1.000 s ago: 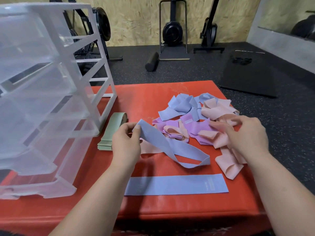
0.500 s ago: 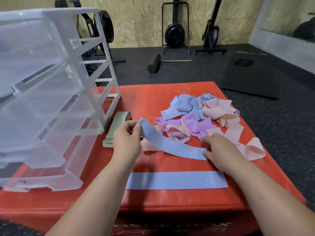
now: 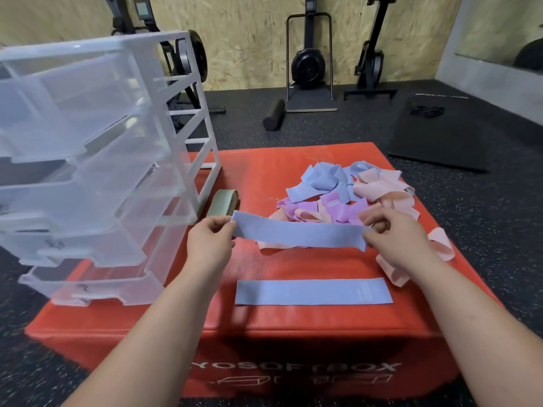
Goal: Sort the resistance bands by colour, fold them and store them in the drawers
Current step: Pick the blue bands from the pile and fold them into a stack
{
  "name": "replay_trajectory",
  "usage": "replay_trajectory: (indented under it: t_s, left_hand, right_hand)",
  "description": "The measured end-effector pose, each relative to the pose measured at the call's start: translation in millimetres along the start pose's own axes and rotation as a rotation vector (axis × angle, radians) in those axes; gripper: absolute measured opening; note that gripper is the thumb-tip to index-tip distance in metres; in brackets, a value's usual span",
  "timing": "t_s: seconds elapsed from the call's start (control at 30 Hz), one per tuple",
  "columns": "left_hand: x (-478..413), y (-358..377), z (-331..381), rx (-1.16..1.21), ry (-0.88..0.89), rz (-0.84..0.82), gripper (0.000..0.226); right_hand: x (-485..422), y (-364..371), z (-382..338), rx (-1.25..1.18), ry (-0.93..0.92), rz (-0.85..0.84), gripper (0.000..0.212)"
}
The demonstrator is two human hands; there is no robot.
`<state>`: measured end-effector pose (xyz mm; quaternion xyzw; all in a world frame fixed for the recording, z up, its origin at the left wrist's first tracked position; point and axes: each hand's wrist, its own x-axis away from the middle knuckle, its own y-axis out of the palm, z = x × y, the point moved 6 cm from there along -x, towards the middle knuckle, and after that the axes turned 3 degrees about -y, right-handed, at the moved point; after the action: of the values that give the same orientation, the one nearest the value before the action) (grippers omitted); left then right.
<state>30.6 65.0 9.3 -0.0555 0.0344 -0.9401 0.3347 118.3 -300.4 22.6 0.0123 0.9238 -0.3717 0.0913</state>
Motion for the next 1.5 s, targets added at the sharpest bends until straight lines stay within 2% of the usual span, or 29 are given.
replay_trajectory:
  t_s: [0.17,0.37,0.67,0.8,1.03,1.13,1.2,1.27,1.37,1.5]
  left_hand:
    - [9,-17,-12,-0.168,-0.073,-0.127,0.017]
    - [25,-29,-30,-0.504,-0.093,-0.269,0.017]
    - [38,-26,-49,-0.704,-0.052,-0.241,0.006]
    - [38,-25,-52,-0.734,-0.041,-0.227,0.016]
    - [29,-22,-40,-0.898,0.125,-0.281,0.021]
    - [29,-17,-32,-0.903,0.258,-0.451,0.041]
    - [32,-14,-34,-0.985,0.337,-0.598,0.062]
    - [33,-13,-38,-1.077,0.394,-0.671,0.074]
    - [35,-11,-37,-1.119,0.47,-0.666,0.074]
    - [36,-11,-33,-1.106,0.507,-0.626,0.068]
  right_hand:
    - [23,-18,-1,-0.147,0.059,-0.039,0.021]
    - [48,-12,15,0.025,0.037,-0.209,0.023]
    - [60,-1,35,0.143,-0.021,-0.194,0.022]
    - [61,2,43,0.205,-0.023,-0.186,0.022]
    - [55,-13,42,0.319,-0.043,-0.201,0.023]
    - [57,-20,29,0.296,-0.124,-0.257,0.033]
    - [63,-17,20,0.301,-0.189,-0.357,0.044]
    - [68,-9,14,0.361,-0.227,-0.459,0.054]
    - [69,1,9,0.502,-0.278,-0.518,0.062]
    - [66,0,11,0.542,-0.251,-0.525,0.058]
